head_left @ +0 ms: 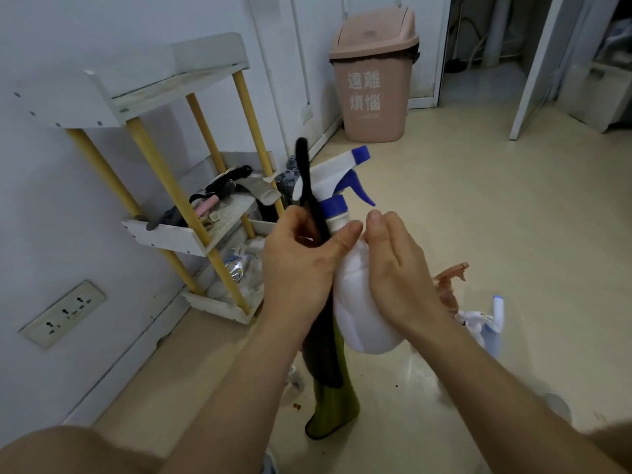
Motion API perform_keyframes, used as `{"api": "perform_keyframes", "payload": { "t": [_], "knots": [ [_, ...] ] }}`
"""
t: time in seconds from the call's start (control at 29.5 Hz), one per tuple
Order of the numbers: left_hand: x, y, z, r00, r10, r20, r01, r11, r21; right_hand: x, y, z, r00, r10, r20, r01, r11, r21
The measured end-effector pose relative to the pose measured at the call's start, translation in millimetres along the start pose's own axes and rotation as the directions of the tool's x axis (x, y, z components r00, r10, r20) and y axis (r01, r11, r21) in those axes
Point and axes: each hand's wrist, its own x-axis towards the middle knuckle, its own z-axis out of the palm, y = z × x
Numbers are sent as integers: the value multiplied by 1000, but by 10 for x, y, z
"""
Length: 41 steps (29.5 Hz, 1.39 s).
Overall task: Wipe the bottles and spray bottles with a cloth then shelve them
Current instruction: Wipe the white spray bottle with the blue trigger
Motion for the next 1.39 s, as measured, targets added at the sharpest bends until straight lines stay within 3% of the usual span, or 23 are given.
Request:
{"api": "perform_keyframes", "payload": {
  "t": [0.07, 0.17, 0.24, 0.3, 0.37, 0.47, 0.51, 0.54, 0.58, 0.61, 0.64, 0.71, 0.81, 0.91, 1.02, 1.08, 1.12, 1.19, 1.25, 1.39],
  "knots": [
    [-44, -94, 84, 992, 101, -81, -94, 992, 90, 19, 18, 27, 998, 62, 4, -62, 997, 41],
    [-88, -127, 63, 927, 341, 154, -374, 840, 392, 80, 78, 1, 979, 175, 101, -178, 984, 12],
    [-24, -46, -3, 865, 288, 412, -477, 729, 491, 96, 100, -48, 960, 214, 182, -227, 972, 53],
    [18, 21, -45, 797, 193, 573, -557, 603, 571, 45, 65, -89, 926, 234, 296, -287, 946, 149],
    [-12, 6, -92, 774, 215, 595, -598, 555, 578, 28, 63, -85, 908, 233, 348, -311, 932, 187],
    [-100, -121, -86, 747, 418, 517, -661, 541, 520, 27, 76, -37, 945, 201, 257, -258, 942, 214],
    [-118, -173, -77, 776, 468, 423, -629, 618, 471, 33, 84, -24, 956, 188, 224, -240, 943, 233],
    [-132, -199, -79, 847, 448, 286, -529, 763, 372, 44, 95, -12, 964, 186, 189, -232, 937, 262],
    [-154, -203, -82, 929, 342, 138, -365, 907, 212, 50, 110, -8, 969, 192, 153, -231, 926, 299],
    [-172, -219, -80, 986, 162, 28, -164, 985, 50, 51, 107, 2, 976, 185, 116, -213, 920, 327],
    [-191, -214, -70, 1000, -5, -12, 5, 999, -37, 50, 87, 17, 986, 152, 74, -168, 931, 325],
    [-226, -219, -14, 977, -187, 105, 189, 982, -11, 31, 54, 70, 1000, 9, -13, -5, 973, 230],
    [-177, -170, 68, 940, -250, 234, 261, 965, -15, -15, 59, 152, 986, -159, -45, 162, 982, 94],
    [-75, -111, 17, 928, -255, 271, 296, 947, -122, -44, 95, 154, 985, -171, 8, 170, 983, 64],
    [-90, -89, 86, 955, -269, 125, 294, 912, -285, -69, 48, 138, 984, -165, 73, 164, 986, 25],
    [-96, -82, 150, 942, -334, -13, 290, 836, -466, -54, -59, 68, 972, -188, 142, 191, 982, -7],
    [-59, -80, 146, 926, -373, -58, 284, 788, -546, -29, -95, 1, 962, -160, 222, 171, 985, -35],
    [58, -98, 78, 899, -429, -92, 264, 696, -668, 9, -112, -162, 900, 65, 430, 16, 983, -182],
    [140, -116, 1, 901, -427, -76, 248, 652, -717, 3, -101, -256, 817, 246, 521, -113, 956, -272],
    [175, -137, 20, 925, -367, -101, 247, 781, -574, -146, 53, -49, 893, 163, 419, -111, 983, -146]
  ]
}}
